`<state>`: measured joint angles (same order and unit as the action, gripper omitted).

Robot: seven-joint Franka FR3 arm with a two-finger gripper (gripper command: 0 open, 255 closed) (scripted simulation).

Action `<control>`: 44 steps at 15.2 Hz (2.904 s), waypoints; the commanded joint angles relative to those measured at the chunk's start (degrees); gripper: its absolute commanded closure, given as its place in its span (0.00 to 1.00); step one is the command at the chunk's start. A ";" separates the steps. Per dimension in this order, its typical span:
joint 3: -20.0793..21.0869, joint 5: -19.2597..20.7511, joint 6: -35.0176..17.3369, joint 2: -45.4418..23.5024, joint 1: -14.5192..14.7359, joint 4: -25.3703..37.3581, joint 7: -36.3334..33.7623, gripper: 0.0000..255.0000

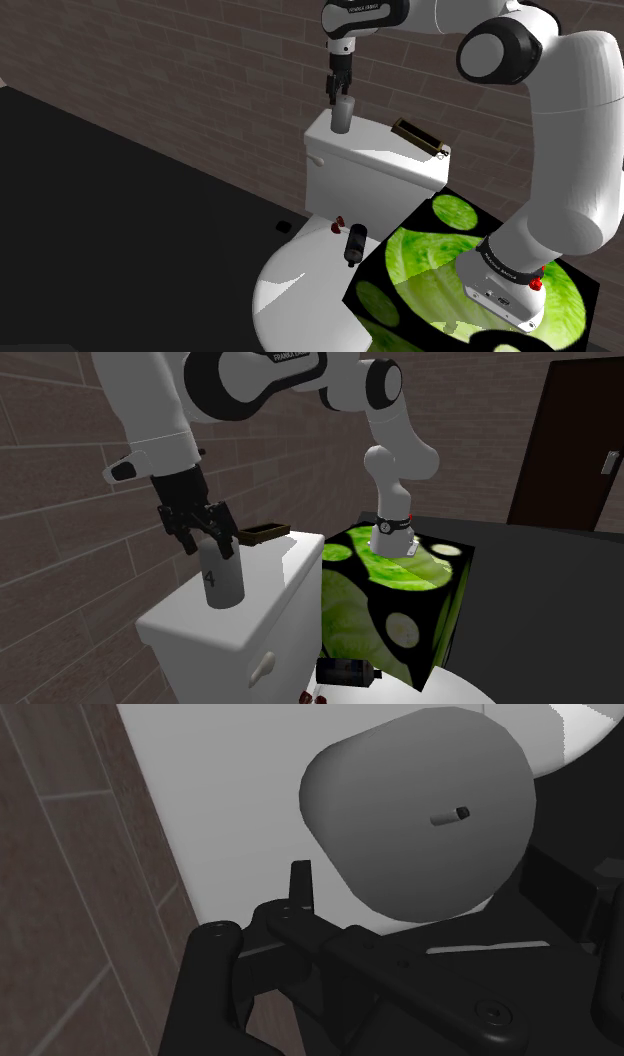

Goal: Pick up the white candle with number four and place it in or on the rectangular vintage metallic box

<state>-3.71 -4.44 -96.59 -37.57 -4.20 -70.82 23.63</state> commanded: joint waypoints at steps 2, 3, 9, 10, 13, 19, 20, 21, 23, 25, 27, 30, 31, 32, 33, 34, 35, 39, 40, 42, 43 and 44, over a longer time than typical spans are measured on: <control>0.00 0.00 0.00 0.00 0.00 0.00 0.00 1.00; 0.00 0.00 -0.01 0.00 0.00 -0.01 -0.01 1.00; -0.01 0.00 -0.13 0.06 -0.02 -0.19 0.04 1.00; 0.00 0.00 -0.01 0.00 0.00 -0.01 0.00 1.00; -0.01 0.04 2.06 0.37 -0.04 1.70 -0.10 1.00; -0.03 0.09 6.49 0.66 -0.15 5.84 -0.31 1.00; -0.03 0.09 7.27 0.64 -0.18 6.64 -0.35 1.00; -0.03 0.09 8.07 0.61 -0.20 7.48 -0.38 1.00; -0.02 0.09 9.70 0.46 -0.26 9.26 -0.46 1.00; -0.02 0.09 11.41 0.21 -0.33 11.23 -0.54 1.00; 0.00 0.07 13.20 -0.16 -0.40 13.39 -0.62 1.00; 0.03 0.03 16.10 -1.01 -0.55 17.14 -0.76 1.00; 0.04 0.02 17.14 -1.39 -0.60 18.56 -0.81 1.00; 0.06 -0.01 18.22 -1.83 -0.66 20.09 -0.86 1.00; 0.08 -0.03 19.37 -2.34 -0.73 21.75 -0.92 1.00; 0.09 -0.05 20.14 -2.71 -0.78 22.89 -0.96 1.00; -0.18 0.16 17.78 1.23 -1.04 16.55 -0.12 1.00; -1.27 0.97 12.39 12.38 -2.44 -0.09 3.04 1.00; -1.56 1.19 11.53 14.63 -2.84 -3.22 3.82 1.00; -2.19 1.67 10.14 18.77 -3.64 -8.79 5.40 1.00; -2.51 1.92 9.58 20.70 -4.06 -11.30 6.20 1.00; -2.86 2.19 9.09 22.56 -4.49 -13.64 7.01 1.00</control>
<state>-6.17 -2.51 -87.27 -16.87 -8.10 -82.39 29.59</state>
